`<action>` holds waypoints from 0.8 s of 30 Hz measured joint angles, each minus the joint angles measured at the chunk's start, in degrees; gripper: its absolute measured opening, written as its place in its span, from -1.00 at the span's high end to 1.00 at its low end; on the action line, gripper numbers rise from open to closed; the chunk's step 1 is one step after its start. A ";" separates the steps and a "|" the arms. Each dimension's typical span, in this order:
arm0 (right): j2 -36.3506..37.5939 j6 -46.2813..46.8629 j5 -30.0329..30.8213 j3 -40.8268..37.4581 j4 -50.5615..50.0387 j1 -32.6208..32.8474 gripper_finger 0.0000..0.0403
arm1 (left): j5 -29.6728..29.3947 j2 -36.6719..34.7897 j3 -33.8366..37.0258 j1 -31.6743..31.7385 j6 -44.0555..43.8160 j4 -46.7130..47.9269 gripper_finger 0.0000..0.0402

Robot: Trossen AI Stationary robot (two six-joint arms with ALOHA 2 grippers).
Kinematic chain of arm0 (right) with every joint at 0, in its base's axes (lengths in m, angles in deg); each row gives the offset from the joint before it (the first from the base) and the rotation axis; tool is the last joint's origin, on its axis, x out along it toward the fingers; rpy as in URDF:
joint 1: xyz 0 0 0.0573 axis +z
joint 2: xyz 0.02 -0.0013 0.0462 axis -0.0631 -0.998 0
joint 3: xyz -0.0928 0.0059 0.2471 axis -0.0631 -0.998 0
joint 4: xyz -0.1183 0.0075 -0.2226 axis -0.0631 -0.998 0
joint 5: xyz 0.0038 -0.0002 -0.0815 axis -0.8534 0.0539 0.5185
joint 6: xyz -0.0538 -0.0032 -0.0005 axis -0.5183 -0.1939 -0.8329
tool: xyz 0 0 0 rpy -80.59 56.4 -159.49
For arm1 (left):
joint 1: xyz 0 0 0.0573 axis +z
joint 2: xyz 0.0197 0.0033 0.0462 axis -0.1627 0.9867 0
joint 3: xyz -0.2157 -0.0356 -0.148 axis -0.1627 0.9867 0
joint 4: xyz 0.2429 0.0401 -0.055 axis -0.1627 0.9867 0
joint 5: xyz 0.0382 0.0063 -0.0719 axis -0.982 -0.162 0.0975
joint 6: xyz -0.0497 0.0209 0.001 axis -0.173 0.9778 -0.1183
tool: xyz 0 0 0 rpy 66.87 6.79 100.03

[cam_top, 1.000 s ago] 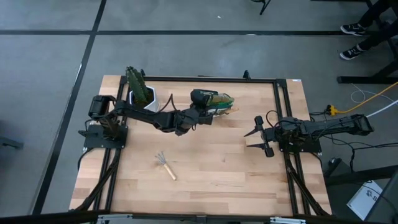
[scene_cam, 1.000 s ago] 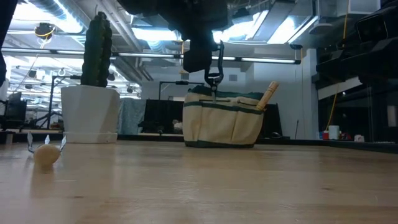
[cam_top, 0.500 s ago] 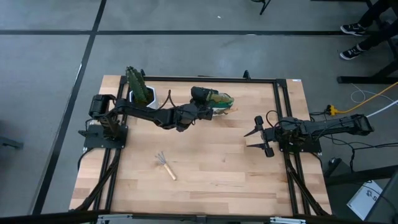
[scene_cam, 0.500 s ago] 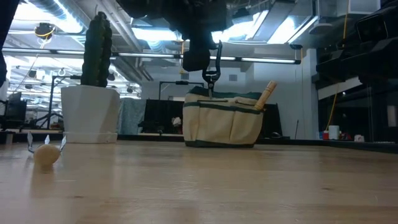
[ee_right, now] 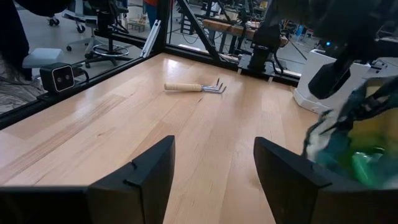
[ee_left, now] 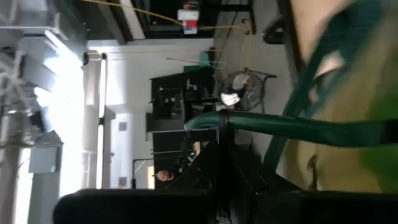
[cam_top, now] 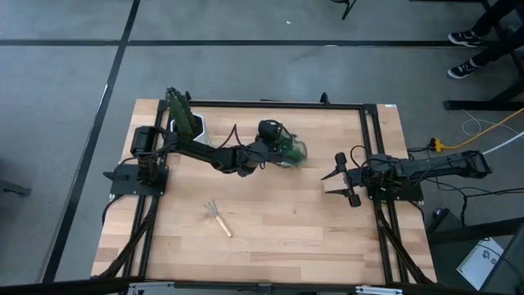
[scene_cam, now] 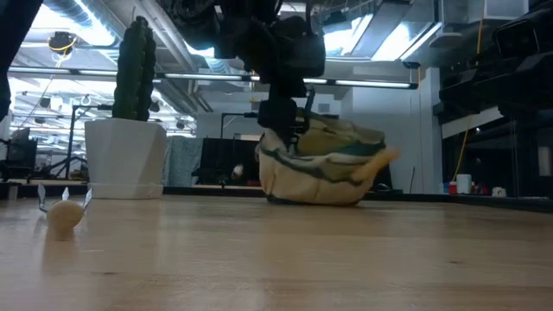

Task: Pick & Place Garden tools in Gardening bag
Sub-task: Put the fruit pruner into the gardening bag

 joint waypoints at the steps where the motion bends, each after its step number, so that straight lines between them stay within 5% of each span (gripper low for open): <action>1: 0.01 -0.01 0.00 0.00 0.00 0.01 -0.09 | -0.41 0.00 0.00 0.00 0.80 -1.28 0.97; 11: 0.02 -0.01 0.01 0.00 0.02 0.02 -0.09 | -2.05 -0.09 0.00 0.03 13.56 -18.16 0.96; 24: 0.00 0.01 0.01 0.00 0.02 0.01 -0.09 | -5.44 -0.12 0.00 0.44 13.90 -19.16 0.96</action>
